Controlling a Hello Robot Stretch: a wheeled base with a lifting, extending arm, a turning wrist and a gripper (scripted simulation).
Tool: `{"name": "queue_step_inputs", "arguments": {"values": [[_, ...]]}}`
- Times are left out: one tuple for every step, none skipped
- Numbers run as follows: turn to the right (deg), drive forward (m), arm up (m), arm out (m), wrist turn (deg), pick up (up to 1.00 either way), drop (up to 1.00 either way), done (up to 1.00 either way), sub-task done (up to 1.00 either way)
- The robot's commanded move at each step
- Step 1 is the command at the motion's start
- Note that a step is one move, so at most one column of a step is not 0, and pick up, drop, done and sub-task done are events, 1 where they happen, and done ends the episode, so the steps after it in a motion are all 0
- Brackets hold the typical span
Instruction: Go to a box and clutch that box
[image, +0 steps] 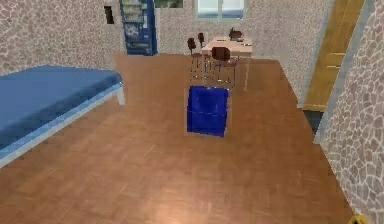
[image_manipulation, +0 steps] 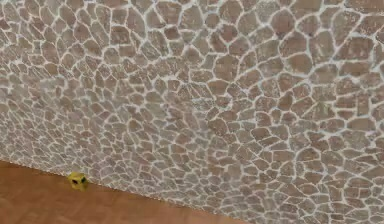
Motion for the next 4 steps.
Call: {"name": "queue_step_inputs", "arguments": {"values": [[39.0,0.00,0.00,0.00,0.0,0.00,0.00,0.00,0.00],[0.0,0.65,0.00,0.00,0.0,0.00,0.00,0.00,0.00],[-45.0,0.00,0.00,0.00,0.0,0.00,0.00,0.00,0.00],[-18.0,0.00,0.00,0.00,0.0,0.00,0.00,0.00,0.00]]}}
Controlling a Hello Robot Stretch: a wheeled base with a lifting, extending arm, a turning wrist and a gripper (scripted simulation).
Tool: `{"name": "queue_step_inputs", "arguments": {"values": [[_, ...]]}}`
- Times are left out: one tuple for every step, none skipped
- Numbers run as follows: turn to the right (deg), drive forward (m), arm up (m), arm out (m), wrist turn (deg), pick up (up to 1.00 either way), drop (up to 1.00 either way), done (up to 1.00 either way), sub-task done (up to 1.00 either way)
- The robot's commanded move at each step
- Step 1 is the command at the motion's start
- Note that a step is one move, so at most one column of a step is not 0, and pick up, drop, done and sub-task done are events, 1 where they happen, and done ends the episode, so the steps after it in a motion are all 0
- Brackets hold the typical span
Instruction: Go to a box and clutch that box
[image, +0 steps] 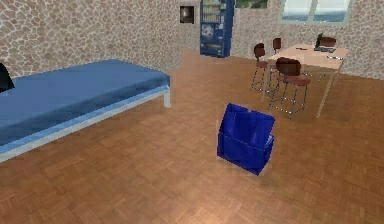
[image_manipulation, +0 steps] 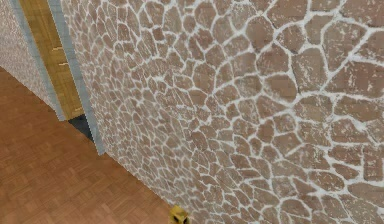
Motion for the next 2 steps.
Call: {"name": "queue_step_inputs", "arguments": {"values": [[0.0,0.00,0.08,0.00,0.0,0.00,0.00,0.00,0.00],[0.0,0.00,0.00,0.48,0.0,0.00,0.00,0.00,0.00]]}}
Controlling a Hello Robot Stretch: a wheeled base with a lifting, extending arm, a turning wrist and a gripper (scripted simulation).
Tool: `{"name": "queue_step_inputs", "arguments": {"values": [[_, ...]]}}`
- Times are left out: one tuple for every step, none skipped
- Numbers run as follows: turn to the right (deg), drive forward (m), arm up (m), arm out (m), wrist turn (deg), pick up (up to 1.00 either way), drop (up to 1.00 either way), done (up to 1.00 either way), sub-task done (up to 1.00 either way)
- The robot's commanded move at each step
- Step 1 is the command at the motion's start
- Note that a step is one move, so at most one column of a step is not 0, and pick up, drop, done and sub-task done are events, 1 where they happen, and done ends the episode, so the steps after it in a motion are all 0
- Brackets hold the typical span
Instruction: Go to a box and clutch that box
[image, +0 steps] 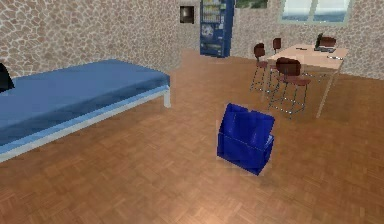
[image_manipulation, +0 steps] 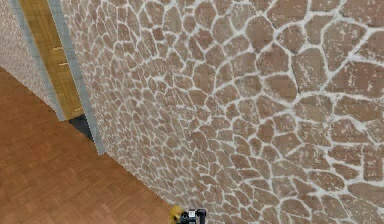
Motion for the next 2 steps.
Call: {"name": "queue_step_inputs", "arguments": {"values": [[0.0,0.00,0.00,0.00,45.0,0.00,0.00,0.00,0.00],[0.0,0.00,0.00,0.00,45.0,0.00,0.00,0.00,0.00]]}}
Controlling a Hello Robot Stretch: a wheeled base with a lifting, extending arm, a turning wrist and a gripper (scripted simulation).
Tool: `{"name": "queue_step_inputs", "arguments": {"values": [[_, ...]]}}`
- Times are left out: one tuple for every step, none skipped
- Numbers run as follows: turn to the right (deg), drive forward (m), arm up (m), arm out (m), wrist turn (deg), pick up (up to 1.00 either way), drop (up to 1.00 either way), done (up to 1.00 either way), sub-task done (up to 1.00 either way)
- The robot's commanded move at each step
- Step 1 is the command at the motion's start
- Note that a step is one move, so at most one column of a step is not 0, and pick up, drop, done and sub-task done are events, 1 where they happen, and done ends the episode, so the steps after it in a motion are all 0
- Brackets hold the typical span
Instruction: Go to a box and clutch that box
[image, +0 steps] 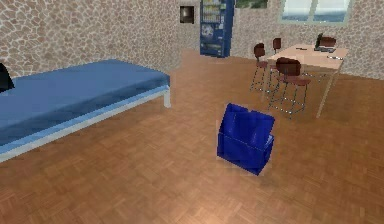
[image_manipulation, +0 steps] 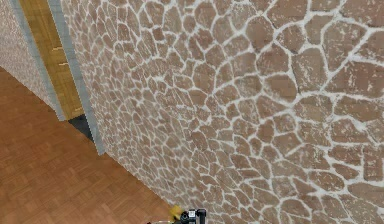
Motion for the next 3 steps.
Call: {"name": "queue_step_inputs", "arguments": {"values": [[0.0,0.00,0.00,0.00,45.0,0.00,0.00,0.00,0.00],[0.0,0.00,0.00,0.00,36.0,0.00,0.00,0.00,0.00],[0.0,0.00,-0.30,0.00,0.0,0.00,0.00,0.00,0.00]]}}
